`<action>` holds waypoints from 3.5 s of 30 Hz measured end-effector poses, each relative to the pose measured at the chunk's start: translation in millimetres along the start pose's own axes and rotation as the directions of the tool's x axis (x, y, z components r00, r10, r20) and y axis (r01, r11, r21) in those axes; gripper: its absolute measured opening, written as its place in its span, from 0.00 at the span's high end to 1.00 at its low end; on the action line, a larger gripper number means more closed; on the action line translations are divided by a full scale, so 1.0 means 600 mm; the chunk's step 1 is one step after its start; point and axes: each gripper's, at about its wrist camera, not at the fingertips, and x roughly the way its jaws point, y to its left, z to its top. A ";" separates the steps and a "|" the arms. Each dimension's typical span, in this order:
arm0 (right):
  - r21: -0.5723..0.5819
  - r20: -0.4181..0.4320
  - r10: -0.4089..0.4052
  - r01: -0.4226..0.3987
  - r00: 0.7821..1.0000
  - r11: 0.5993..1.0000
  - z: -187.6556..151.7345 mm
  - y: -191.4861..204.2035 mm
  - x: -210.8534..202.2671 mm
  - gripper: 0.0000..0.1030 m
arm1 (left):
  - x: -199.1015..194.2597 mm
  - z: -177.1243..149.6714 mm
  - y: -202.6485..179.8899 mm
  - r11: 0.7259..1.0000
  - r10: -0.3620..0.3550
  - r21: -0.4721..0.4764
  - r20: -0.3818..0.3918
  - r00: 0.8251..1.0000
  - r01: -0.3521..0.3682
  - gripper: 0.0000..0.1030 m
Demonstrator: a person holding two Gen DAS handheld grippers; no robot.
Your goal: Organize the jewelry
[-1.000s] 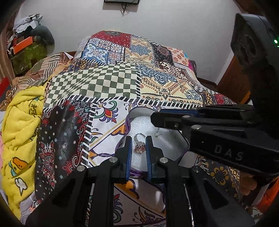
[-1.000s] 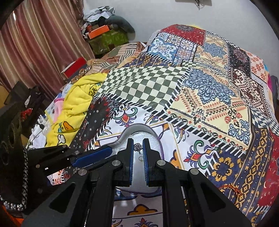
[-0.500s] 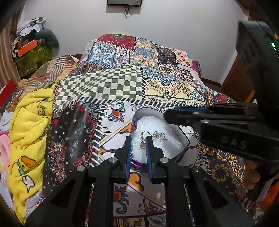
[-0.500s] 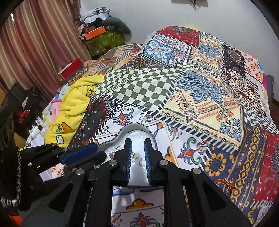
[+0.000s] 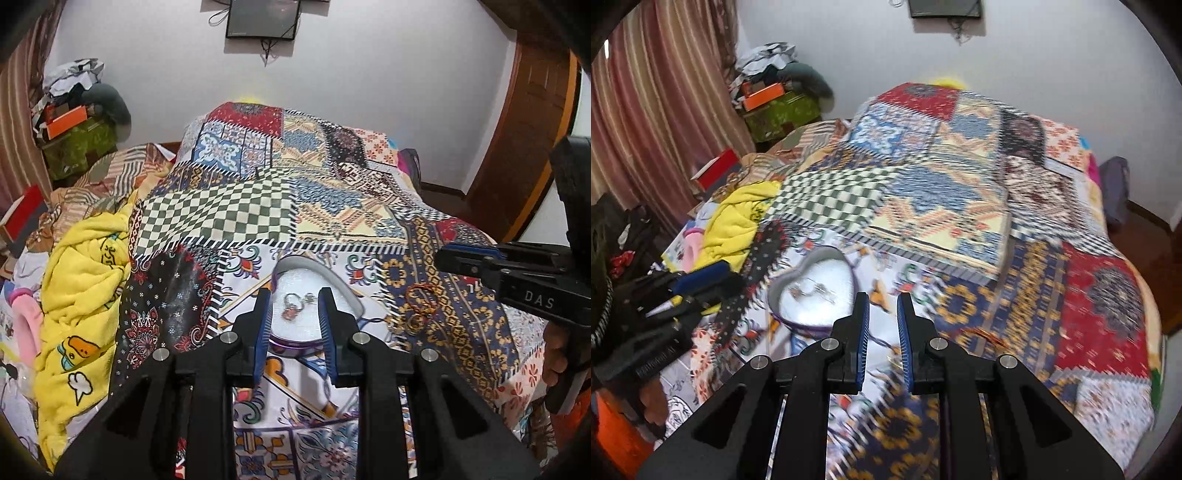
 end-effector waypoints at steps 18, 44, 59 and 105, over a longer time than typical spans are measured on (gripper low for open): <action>0.142 -0.006 -0.154 0.154 0.988 0.978 -0.103 -0.129 -0.086 0.61 | 0.045 -0.031 -0.114 0.992 -0.104 0.062 -0.121 0.987 0.112 0.69; 0.165 -0.067 -0.028 0.039 0.997 0.986 -0.143 -0.146 -0.015 0.61 | 0.195 -0.064 -0.168 0.983 -0.122 0.096 -0.293 0.948 0.156 0.76; 0.172 -0.127 0.069 -0.046 0.990 0.984 -0.149 -0.124 0.032 0.61 | 0.192 -0.067 -0.163 0.983 -0.120 0.100 -0.263 0.957 0.151 0.95; 0.062 -0.156 -0.059 0.069 0.986 0.996 -0.054 -0.145 0.100 0.94 | 0.125 -0.013 -0.115 0.987 -0.146 0.056 -0.120 0.982 0.153 0.95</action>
